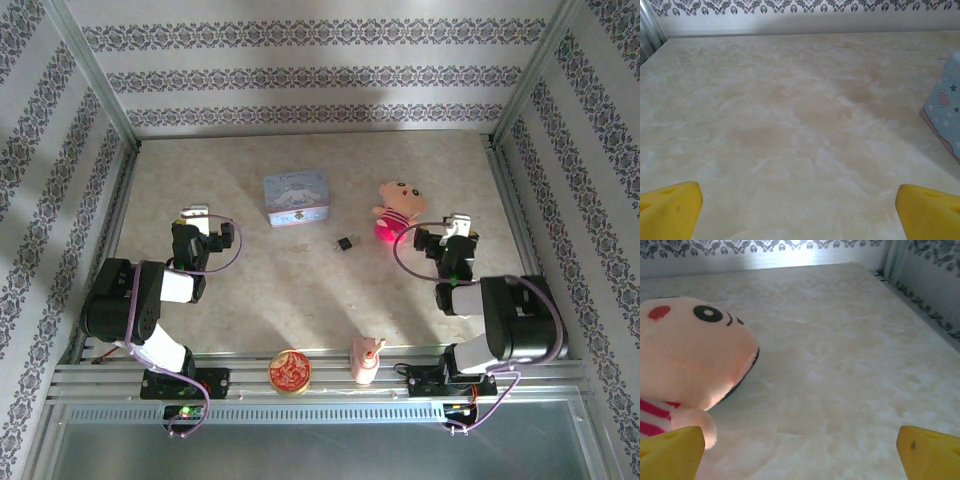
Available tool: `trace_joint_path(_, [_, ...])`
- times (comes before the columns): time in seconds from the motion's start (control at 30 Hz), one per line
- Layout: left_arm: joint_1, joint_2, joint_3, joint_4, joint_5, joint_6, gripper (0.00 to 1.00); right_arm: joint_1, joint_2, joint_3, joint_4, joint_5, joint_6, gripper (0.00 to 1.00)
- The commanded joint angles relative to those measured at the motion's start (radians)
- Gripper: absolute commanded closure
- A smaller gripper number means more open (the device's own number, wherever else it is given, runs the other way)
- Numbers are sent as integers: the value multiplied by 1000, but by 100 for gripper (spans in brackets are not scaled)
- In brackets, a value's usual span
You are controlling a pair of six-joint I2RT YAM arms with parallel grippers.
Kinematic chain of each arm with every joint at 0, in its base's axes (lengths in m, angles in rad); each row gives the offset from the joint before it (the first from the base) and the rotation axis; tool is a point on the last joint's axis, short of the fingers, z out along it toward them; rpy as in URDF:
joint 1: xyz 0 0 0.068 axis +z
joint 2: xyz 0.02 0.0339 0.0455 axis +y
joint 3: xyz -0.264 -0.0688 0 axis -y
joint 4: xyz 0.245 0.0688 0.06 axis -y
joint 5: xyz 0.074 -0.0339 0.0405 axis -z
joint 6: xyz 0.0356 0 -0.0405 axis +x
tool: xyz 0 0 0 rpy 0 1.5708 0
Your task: Unlock a padlock with a key
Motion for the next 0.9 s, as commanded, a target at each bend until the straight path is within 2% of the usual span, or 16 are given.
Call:
trace_joint_path(0.0, [18,-1,1,-11,-4,15,1,-9,2,55,8,-69,5,2])
trace_joint_path(0.07, [18,-2,1,-12,-3,15,1,-11,1,79,-42,-87,3,2])
trace_joint_path(0.17, [18,-3,1,-11,-2,15,1,-23,12,114,-66,-248,-39,2])
trace_joint_path(0.27, [18,-3,3,-14,-1,15,1,-36,10,110,-58,-299,-38,2])
trace_joint_path(0.87, [18,-2,3,-13,4,18,1,-16,8,121,-84,-230,-45,2])
